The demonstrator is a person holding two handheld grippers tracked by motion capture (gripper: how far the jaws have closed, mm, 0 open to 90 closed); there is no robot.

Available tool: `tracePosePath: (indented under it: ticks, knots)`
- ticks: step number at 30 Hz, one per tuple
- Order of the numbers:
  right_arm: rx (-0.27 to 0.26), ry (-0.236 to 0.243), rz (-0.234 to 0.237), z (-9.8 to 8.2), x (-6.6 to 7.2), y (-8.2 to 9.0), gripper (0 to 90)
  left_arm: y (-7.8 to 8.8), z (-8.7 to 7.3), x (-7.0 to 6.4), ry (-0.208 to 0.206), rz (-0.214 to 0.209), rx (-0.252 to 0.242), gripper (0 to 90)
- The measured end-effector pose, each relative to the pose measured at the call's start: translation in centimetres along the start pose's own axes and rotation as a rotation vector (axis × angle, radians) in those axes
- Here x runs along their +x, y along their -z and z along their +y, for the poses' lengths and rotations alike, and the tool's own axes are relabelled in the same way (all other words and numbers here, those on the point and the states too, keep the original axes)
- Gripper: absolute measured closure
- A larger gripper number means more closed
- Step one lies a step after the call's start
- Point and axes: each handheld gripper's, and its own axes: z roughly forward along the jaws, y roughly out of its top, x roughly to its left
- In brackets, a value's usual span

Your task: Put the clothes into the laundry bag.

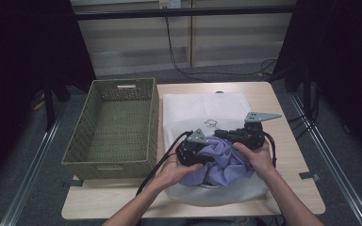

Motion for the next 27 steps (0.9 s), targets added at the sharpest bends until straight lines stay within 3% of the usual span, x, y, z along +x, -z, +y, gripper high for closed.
tracePosePath:
  ticks: [12, 15, 20, 23, 24, 25, 27]
  knots:
    - [0.000, 0.004, -0.001, 0.0, 0.1, 0.0, 89.8, -1.3, -0.8, 0.0, 0.002, -0.010, 0.043, 81.0]
    - [-0.009, 0.008, -0.003, 0.1, 0.1, 0.1, 89.8, -1.5, -1.0, 0.1, -0.015, -0.019, 0.064, 81.1]
    - [-0.017, 0.013, -0.004, 0.4, 0.3, 0.4, 89.8, -2.3, -1.3, 0.2, -0.017, -0.009, 0.118, 81.1]
    - [-0.018, 0.018, -0.001, 0.5, 0.4, 0.4, 89.8, -2.8, -1.6, 0.2, -0.016, -0.009, 0.105, 81.1]
    - [-0.018, 0.022, 0.000, 0.5, 0.5, 0.3, 89.8, -2.8, -1.6, 0.3, -0.029, 0.004, 0.140, 81.1]
    - [-0.018, 0.020, -0.002, 0.5, 0.5, 0.4, 89.8, -3.1, -1.8, 0.3, -0.020, 0.005, 0.115, 81.1]
    - [-0.015, 0.017, -0.002, 0.4, 0.4, 0.5, 89.8, -3.3, -2.0, 0.5, -0.024, 0.016, 0.136, 81.0]
